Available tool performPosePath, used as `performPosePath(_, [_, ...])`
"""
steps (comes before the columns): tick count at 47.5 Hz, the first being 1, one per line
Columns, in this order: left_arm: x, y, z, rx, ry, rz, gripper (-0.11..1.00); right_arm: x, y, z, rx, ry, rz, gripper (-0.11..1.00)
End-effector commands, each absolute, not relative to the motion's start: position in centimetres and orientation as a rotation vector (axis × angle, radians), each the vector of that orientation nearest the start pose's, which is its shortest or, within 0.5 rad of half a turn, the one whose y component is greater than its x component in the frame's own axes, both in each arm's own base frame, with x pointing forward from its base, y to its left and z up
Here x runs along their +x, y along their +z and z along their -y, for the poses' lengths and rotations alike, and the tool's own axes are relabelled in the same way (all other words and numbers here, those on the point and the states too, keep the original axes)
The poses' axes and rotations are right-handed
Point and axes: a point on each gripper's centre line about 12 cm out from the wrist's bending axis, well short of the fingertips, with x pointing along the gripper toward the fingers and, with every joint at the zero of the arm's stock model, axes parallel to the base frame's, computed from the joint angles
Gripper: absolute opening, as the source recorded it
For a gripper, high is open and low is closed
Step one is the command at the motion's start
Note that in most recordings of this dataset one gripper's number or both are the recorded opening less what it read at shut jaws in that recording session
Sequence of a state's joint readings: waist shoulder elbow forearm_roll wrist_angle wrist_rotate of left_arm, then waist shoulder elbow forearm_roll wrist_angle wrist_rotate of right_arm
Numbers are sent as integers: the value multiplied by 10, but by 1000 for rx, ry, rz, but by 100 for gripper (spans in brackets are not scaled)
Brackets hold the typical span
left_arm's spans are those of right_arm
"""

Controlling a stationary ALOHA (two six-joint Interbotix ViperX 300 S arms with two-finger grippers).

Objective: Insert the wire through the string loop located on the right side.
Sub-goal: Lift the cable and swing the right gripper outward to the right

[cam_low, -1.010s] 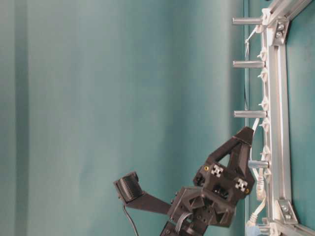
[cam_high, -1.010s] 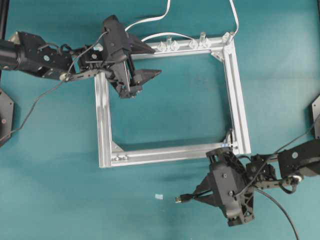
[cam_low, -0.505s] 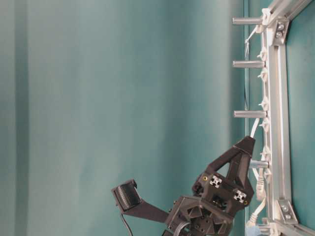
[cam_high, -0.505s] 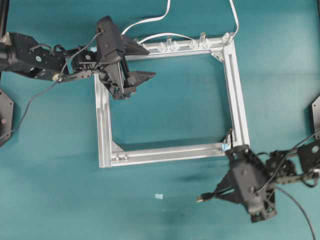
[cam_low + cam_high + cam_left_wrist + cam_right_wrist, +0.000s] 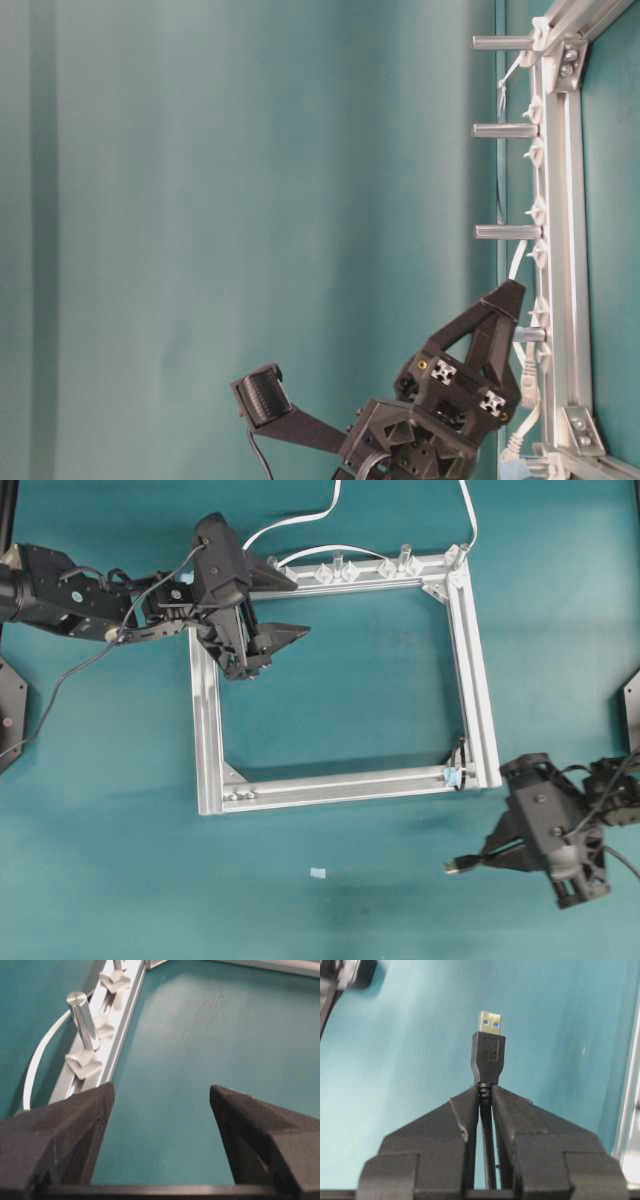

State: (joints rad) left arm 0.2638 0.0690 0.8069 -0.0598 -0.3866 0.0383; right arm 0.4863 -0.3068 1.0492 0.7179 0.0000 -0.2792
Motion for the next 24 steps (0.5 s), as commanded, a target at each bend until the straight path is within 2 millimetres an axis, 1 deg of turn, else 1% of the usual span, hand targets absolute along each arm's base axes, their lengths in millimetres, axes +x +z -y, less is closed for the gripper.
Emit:
performPosePath(1, [368, 152, -101, -69, 281, -445, 81, 233, 158, -127, 251, 317, -788, 12])
performPosePath(13, [370, 153, -102, -75, 280, -478, 80, 198, 161, -112, 266, 349, -773, 12])
performPosePath(24, [376, 156, -103, -78, 278, -491, 80, 179, 154, -100, 268, 352, -789, 12])
